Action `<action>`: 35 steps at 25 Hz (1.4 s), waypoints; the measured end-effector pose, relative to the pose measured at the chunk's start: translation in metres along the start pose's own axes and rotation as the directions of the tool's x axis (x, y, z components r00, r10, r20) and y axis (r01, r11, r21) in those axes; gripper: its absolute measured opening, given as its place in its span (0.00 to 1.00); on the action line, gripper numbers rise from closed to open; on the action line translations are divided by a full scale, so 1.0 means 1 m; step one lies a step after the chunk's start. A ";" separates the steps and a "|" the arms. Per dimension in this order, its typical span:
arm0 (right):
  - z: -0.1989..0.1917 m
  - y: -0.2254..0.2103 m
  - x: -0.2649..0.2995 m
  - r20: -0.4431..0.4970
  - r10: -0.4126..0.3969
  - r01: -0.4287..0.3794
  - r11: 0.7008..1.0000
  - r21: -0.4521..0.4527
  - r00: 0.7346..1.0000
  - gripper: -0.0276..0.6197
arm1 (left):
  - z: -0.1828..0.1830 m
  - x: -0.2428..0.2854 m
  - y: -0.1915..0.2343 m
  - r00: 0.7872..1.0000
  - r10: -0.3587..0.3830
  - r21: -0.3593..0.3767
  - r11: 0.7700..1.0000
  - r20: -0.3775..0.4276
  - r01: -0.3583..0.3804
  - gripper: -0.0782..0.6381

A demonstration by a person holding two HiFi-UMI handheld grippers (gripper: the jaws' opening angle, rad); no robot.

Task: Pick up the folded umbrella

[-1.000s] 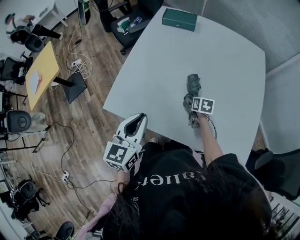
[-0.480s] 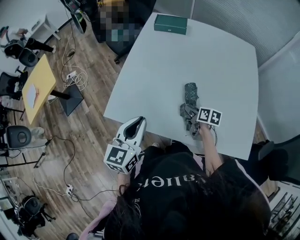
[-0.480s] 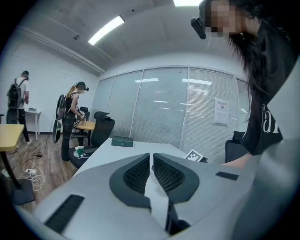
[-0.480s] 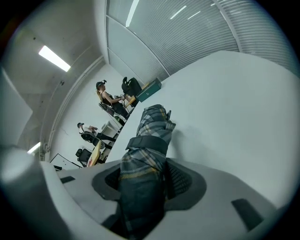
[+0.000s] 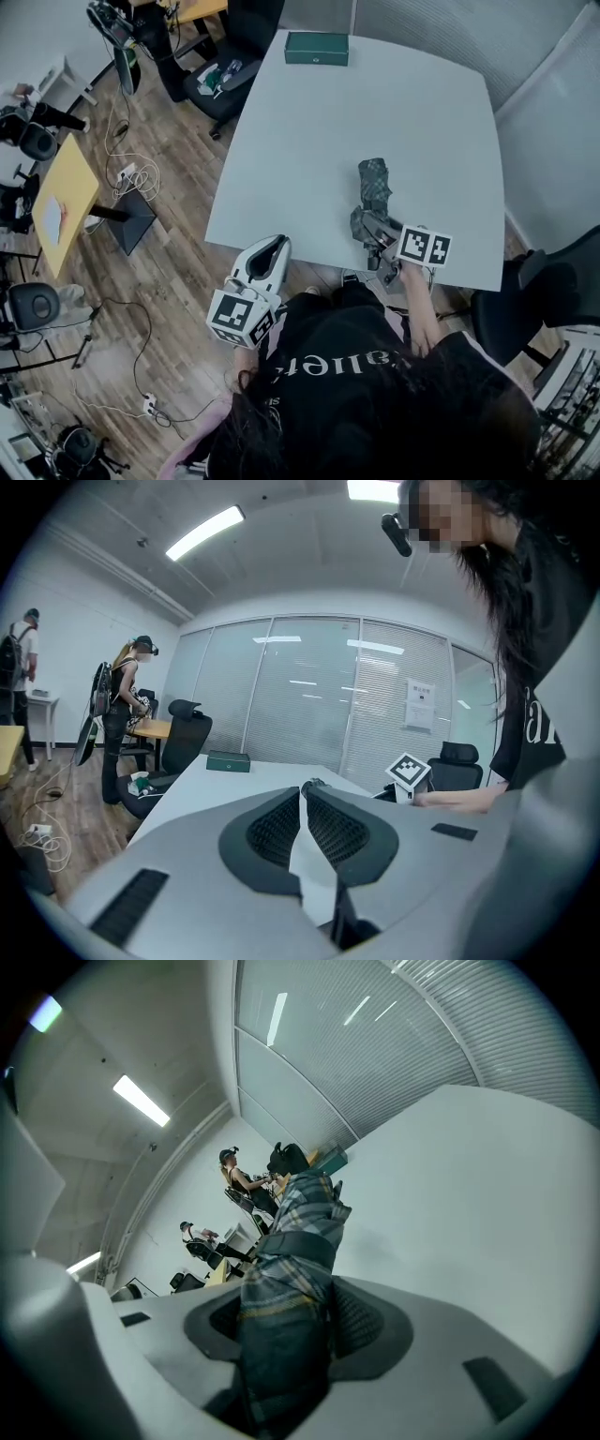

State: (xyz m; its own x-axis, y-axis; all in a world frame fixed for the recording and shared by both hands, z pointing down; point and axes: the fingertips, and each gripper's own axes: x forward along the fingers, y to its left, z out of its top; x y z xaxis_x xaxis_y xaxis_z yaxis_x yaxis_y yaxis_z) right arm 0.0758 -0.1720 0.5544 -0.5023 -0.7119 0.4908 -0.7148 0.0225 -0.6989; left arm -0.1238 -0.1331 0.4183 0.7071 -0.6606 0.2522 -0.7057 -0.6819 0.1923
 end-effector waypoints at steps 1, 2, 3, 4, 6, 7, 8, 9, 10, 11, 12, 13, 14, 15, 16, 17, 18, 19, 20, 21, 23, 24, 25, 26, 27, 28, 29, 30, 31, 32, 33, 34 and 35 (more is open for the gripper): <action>-0.004 0.008 -0.005 0.009 0.003 -0.003 1.000 -0.002 1.000 0.37 | -0.002 -0.005 -0.001 1.000 -0.013 0.001 1.000 -0.002 0.013 0.16; -0.007 0.015 -0.008 0.017 0.007 -0.007 1.000 -0.003 1.000 0.37 | -0.003 -0.008 0.000 1.000 -0.025 0.002 1.000 -0.005 0.025 0.16; -0.009 0.022 -0.010 0.025 0.011 -0.011 1.000 -0.003 1.000 0.37 | -0.004 -0.009 0.002 0.999 -0.035 0.003 0.999 -0.009 0.035 0.16; -0.010 0.028 -0.012 0.032 0.016 -0.016 1.000 -0.003 0.999 0.37 | -0.004 -0.010 0.003 0.999 -0.044 0.002 0.999 -0.013 0.044 0.16; -0.013 0.038 -0.016 0.046 0.021 -0.021 1.000 -0.004 0.999 0.37 | -0.007 -0.013 0.003 0.998 -0.065 0.000 0.998 -0.021 0.065 0.16; -0.016 0.043 -0.019 0.053 0.022 -0.022 1.000 -0.005 0.998 0.37 | -0.009 -0.015 0.002 0.997 -0.078 -0.001 0.997 -0.025 0.078 0.16; -0.021 0.048 -0.022 0.061 0.023 -0.022 1.000 -0.004 0.998 0.37 | -0.012 -0.018 0.000 0.995 -0.093 -0.002 0.996 -0.029 0.093 0.16; -0.026 0.053 -0.025 0.067 0.024 -0.024 1.000 -0.002 0.997 0.37 | -0.014 -0.021 -0.001 0.994 -0.107 -0.004 0.994 -0.032 0.107 0.16; -0.032 0.058 -0.027 0.070 0.028 -0.028 1.000 0.000 0.997 0.37 | -0.017 -0.024 -0.002 0.992 -0.120 -0.005 0.993 -0.036 0.120 0.16; -0.037 0.063 -0.029 0.072 0.032 -0.032 0.999 0.000 0.997 0.37 | -0.020 -0.026 -0.003 0.990 -0.132 -0.007 0.991 -0.039 0.132 0.16; -0.042 0.067 -0.029 0.071 0.037 -0.037 0.999 -0.001 0.997 0.37 | -0.023 -0.028 -0.004 0.989 -0.142 -0.007 0.990 -0.042 0.142 0.16; -0.046 0.071 -0.030 0.069 0.041 -0.041 0.999 -0.004 0.997 0.37 | -0.025 -0.028 -0.004 0.987 -0.152 -0.008 0.988 -0.045 0.152 0.16; -0.049 0.074 -0.030 0.064 0.045 -0.045 0.999 -0.009 0.997 0.37 | -0.026 -0.027 -0.005 0.986 -0.161 -0.009 0.987 -0.046 0.160 0.16; -0.051 0.076 -0.031 0.058 0.048 -0.048 0.999 -0.014 0.997 0.37 | -0.027 -0.026 -0.007 0.985 -0.168 -0.010 0.986 -0.047 0.168 0.16; -0.052 0.078 -0.031 0.052 0.051 -0.051 0.999 -0.017 0.997 0.37 | -0.027 -0.023 -0.008 0.984 -0.175 -0.013 0.985 -0.047 0.174 0.16; -0.054 0.079 -0.031 0.044 0.054 -0.053 0.998 -0.018 0.998 0.37 | -0.027 -0.020 -0.009 0.983 -0.179 -0.015 0.984 -0.047 0.179 0.16; -0.055 0.079 -0.031 0.035 0.056 -0.056 0.998 -0.018 0.998 0.37 | -0.028 -0.017 -0.011 0.982 -0.182 -0.017 0.983 -0.049 0.181 0.16; -0.057 0.078 -0.031 0.024 0.059 -0.059 0.998 -0.016 0.998 0.37 | -0.027 -0.013 -0.012 0.982 -0.183 -0.017 0.983 -0.050 0.183 0.16; -0.058 0.078 -0.031 0.015 0.063 -0.063 0.998 -0.014 0.998 0.37 | -0.027 -0.009 -0.013 0.982 -0.184 -0.017 0.983 -0.050 0.184 0.16; -0.058 0.079 -0.032 0.007 0.069 -0.069 0.998 -0.012 0.998 0.37 | -0.025 -0.006 -0.015 0.982 -0.185 -0.016 0.983 -0.049 0.185 0.16; -0.056 0.082 -0.033 -0.005 0.085 -0.085 0.996 -0.012 0.996 0.37 | -0.021 -0.001 -0.018 0.981 -0.186 -0.017 0.982 -0.044 0.186 0.16; -0.055 0.083 -0.034 -0.012 0.091 -0.091 0.996 -0.014 0.996 0.37 | -0.019 0.002 -0.020 0.982 -0.185 -0.018 0.983 -0.043 0.185 0.16; -0.055 0.083 -0.035 -0.019 0.096 -0.097 0.995 -0.018 0.995 0.37 | -0.019 0.004 -0.022 0.982 -0.182 -0.019 0.983 -0.044 0.182 0.16; -0.054 0.082 -0.035 -0.026 0.101 -0.101 0.995 -0.022 0.995 0.37 | -0.019 0.006 -0.023 0.983 -0.178 -0.020 0.984 -0.045 0.177 0.16; -0.054 0.082 -0.036 -0.032 0.105 -0.106 0.994 -0.025 0.994 0.37 | -0.020 0.007 -0.025 0.984 -0.173 -0.022 0.985 -0.046 0.172 0.16; -0.054 0.081 -0.037 -0.038 0.111 -0.112 0.993 -0.026 0.993 0.37 | -0.021 0.008 -0.027 0.985 -0.168 -0.025 0.986 -0.047 0.167 0.16; -0.054 0.081 -0.038 -0.043 0.117 -0.119 0.993 -0.026 0.992 0.37 | -0.021 0.009 -0.030 0.985 -0.164 -0.027 0.986 -0.047 0.163 0.16; -0.053 0.080 -0.041 -0.047 0.125 -0.126 0.992 -0.026 0.991 0.37 | -0.021 0.010 -0.034 0.986 -0.160 -0.028 0.987 -0.048 0.159 0.16; -0.053 0.079 -0.045 -0.051 0.131 -0.133 0.991 -0.026 0.990 0.37 | -0.021 0.011 -0.039 0.986 -0.157 -0.028 0.987 -0.049 0.156 0.16; -0.053 0.078 -0.050 -0.053 0.137 -0.139 0.990 -0.027 0.989 0.37 | -0.022 0.012 -0.045 0.987 -0.154 -0.026 0.988 -0.051 0.153 0.16; -0.052 0.076 -0.055 -0.054 0.142 -0.143 0.989 -0.029 0.988 0.37 | -0.024 0.013 -0.051 0.987 -0.151 -0.024 0.988 -0.053 0.150 0.16; -0.052 0.074 -0.059 -0.054 0.146 -0.148 0.988 -0.030 0.988 0.37 | -0.025 0.013 -0.057 0.988 -0.147 -0.024 0.989 -0.056 0.146 0.16; -0.052 0.072 -0.064 -0.053 0.152 -0.154 0.988 -0.032 0.987 0.37 | -0.026 0.013 -0.062 0.988 -0.142 -0.023 0.990 -0.058 0.141 0.16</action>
State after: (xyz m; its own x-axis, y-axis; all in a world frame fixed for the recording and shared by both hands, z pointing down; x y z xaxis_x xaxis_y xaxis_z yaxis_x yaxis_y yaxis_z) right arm 0.0308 -0.0883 0.4995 -0.6303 -0.6617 0.4060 -0.6442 0.1541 -0.7491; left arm -0.0723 -0.0916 0.4344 0.7963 -0.5376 0.2773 -0.5999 -0.7608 0.2476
